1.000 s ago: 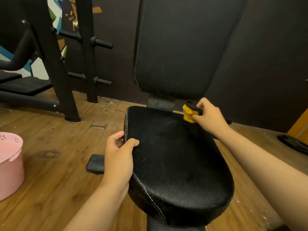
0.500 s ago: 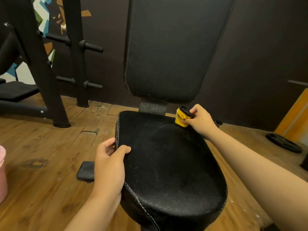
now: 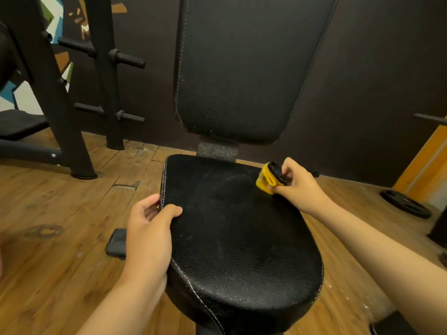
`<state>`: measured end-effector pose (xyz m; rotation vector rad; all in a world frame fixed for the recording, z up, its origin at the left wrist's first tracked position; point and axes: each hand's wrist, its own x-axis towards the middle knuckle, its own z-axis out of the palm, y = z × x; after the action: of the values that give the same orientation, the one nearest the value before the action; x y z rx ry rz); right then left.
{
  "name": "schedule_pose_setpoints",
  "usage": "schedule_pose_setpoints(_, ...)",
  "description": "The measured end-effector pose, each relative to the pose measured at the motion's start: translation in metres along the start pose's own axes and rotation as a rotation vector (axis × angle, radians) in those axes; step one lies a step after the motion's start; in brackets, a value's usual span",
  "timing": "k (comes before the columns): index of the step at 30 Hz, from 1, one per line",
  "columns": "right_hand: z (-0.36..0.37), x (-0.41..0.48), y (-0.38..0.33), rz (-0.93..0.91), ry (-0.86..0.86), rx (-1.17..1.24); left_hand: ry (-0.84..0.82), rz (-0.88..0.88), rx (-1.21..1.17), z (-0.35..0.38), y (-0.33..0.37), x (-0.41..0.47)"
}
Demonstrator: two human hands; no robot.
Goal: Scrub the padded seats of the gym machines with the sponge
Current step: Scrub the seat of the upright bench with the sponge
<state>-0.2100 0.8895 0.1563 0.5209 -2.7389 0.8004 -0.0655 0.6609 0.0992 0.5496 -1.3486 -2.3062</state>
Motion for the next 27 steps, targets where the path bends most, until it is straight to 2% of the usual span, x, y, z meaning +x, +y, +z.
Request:
schedule_pose_setpoints(3,-0.011,-0.021,-0.001,-0.055,-0.114,0.035,0.006,0.008,0.002,0.000,0.000,0.001)
schedule_pose_setpoints(8,-0.004,-0.001,0.014,0.038,0.064,-0.065,0.004,-0.007,-0.008,0.000,0.000,-0.001)
schedule_pose_setpoints(12,0.012,0.031,-0.002,0.089,0.080,-0.030,0.000,-0.005,-0.010,0.001,0.001,-0.002)
schedule_pose_setpoints(16,0.018,0.038,-0.016,0.086,0.032,-0.028,-0.005,-0.004,-0.010,0.000,0.001,-0.001)
schedule_pose_setpoints(21,0.018,0.017,-0.024,-0.037,-0.101,-0.020,-0.002,-0.002,-0.016,0.000,0.000,0.001)
schedule_pose_setpoints(25,0.028,0.034,-0.034,0.050,0.048,-0.064,0.000,-0.001,-0.025,0.000,-0.001,0.000)
schedule_pose_setpoints(27,0.044,0.032,-0.050,-0.028,0.046,-0.029,0.000,-0.005,-0.023,0.000,-0.001,0.000)
